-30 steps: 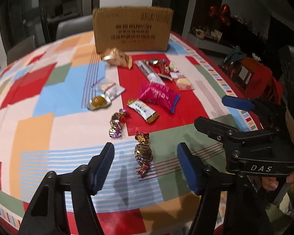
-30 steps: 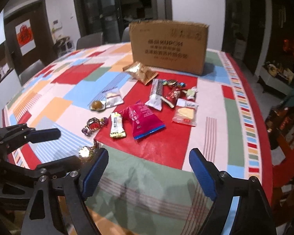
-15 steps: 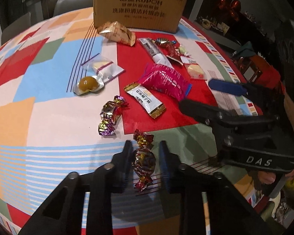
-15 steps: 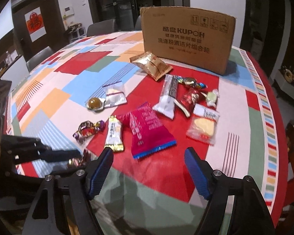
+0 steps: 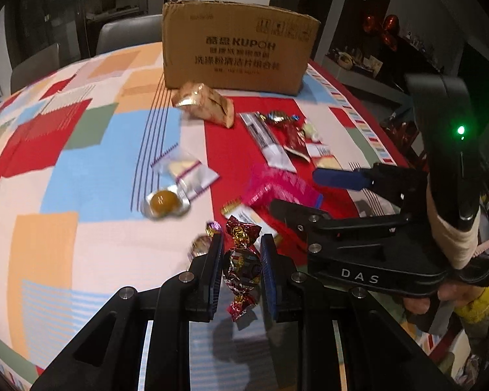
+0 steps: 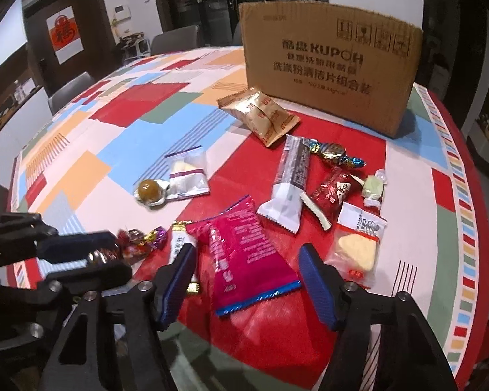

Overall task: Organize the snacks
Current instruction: 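Carry both snacks to the cardboard box and open both tools to drop them inside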

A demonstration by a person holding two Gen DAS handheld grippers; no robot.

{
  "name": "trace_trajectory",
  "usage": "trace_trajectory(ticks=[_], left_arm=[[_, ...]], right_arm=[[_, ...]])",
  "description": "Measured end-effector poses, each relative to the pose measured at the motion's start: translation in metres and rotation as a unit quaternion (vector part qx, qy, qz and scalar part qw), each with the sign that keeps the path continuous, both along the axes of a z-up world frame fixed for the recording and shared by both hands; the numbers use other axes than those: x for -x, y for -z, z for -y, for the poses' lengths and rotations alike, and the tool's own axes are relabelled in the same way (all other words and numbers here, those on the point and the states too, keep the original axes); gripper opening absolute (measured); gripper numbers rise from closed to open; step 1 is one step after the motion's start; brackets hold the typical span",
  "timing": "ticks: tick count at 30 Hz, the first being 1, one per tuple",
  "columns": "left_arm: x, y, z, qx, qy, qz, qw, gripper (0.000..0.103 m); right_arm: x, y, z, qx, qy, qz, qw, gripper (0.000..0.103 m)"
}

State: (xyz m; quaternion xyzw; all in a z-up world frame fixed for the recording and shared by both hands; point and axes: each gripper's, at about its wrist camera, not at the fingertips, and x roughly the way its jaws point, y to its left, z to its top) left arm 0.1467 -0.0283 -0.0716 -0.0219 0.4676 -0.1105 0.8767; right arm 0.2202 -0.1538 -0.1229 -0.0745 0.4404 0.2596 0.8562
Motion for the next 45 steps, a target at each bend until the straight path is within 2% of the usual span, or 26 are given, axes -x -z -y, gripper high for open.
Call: trace_trajectory(ticks=[2,4,6,10,19,26,31,37,41,45], left_arm=[[-0.006,0.001,-0.002,-0.002,-0.003,0.001,1.0,0.023],[-0.012,0.001,-0.005,0.0,-0.005,-0.001,1.0,0.023],[-0.016,0.0,-0.008,0.002,-0.007,0.0,1.0,0.023],[-0.021,-0.006,-0.013,0.005,-0.008,0.006,0.9999,0.023],[-0.046,-0.045,-0.018,0.01,0.002,0.061,0.9981,0.023],[-0.086,-0.099,-0.015,0.001,0.024,0.126,0.9917,0.023],[-0.121,-0.129,-0.008,-0.022,0.044,0.151,0.9872,0.023],[-0.176,-0.159,-0.003,-0.023,0.062,0.164,0.9842,0.023],[-0.214,-0.164,-0.003,-0.009,0.067,0.151,0.9862,0.023],[-0.254,-0.161,-0.002,-0.017,0.059,0.148,0.987,0.023]], right_arm=[[-0.004,0.001,-0.001,-0.003,-0.002,-0.005,1.0,0.062],[-0.009,0.004,-0.005,0.003,-0.003,-0.013,1.0,0.05],[-0.011,0.005,-0.007,0.002,-0.008,-0.02,1.0,0.049],[-0.009,0.001,-0.009,0.01,-0.01,-0.012,1.0,0.04],[-0.007,-0.055,0.008,-0.031,0.033,0.045,0.998,0.039],[-0.033,-0.11,0.02,-0.05,0.075,0.11,0.99,0.039],[-0.061,-0.146,0.026,-0.058,0.095,0.146,0.983,0.039],[-0.105,-0.172,0.033,-0.066,0.111,0.156,0.979,0.039],[-0.14,-0.181,0.034,-0.067,0.12,0.151,0.979,0.039],[-0.173,-0.182,0.034,-0.055,0.132,0.144,0.979,0.039]])
